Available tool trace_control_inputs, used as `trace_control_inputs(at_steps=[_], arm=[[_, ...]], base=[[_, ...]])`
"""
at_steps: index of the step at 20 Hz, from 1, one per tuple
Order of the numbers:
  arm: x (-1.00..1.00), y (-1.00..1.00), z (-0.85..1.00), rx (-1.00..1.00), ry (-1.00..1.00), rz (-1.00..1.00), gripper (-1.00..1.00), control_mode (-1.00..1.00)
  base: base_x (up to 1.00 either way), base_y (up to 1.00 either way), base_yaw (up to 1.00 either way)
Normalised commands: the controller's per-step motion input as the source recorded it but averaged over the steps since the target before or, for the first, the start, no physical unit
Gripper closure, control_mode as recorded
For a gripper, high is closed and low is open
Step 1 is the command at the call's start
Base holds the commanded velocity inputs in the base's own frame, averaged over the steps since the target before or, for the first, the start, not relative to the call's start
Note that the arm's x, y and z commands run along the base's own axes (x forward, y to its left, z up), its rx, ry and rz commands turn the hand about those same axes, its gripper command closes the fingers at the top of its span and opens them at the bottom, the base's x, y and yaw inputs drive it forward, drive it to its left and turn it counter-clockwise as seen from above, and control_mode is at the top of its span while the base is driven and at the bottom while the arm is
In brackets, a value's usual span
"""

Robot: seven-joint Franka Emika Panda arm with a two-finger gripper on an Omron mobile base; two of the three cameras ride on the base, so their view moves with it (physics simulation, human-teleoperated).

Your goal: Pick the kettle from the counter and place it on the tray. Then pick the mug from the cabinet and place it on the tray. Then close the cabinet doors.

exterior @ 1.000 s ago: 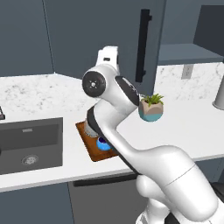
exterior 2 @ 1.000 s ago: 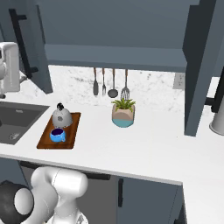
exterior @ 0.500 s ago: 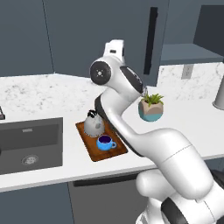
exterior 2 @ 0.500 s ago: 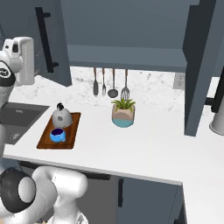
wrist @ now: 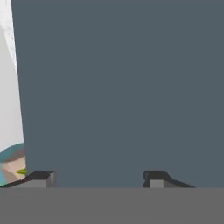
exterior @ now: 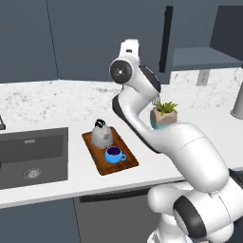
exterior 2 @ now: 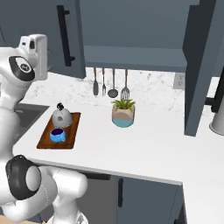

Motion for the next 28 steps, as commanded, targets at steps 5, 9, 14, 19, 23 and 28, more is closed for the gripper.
trace_control_inputs(at_steps=[5, 9, 14, 19, 23, 28], arm=[[0.51, -0.26, 0.00, 0.01, 0.00, 0.19, -1.00, -1.00], [0.34, -0.12, 0.00, 0.00, 0.00, 0.18, -1.00, -1.00], [0.35, -0.03, 0.00, 0.00, 0.00, 0.15, -1.00, -1.00], [0.45, 0.00, 0.00, 0.00, 0.00, 0.15, -1.00, -1.00], [0.34, 0.00, 0.00, 0.00, 0.00, 0.14, -1.00, -1.00], [0.28, 0.00, 0.00, 0.00, 0.00, 0.13, -1.00, -1.00]], base=[[0.00, 0.00, 0.00], [0.00, 0.00, 0.00], [0.00, 0.00, 0.00], [0.00, 0.00, 0.00], [0.00, 0.00, 0.00], [0.00, 0.00, 0.00]])
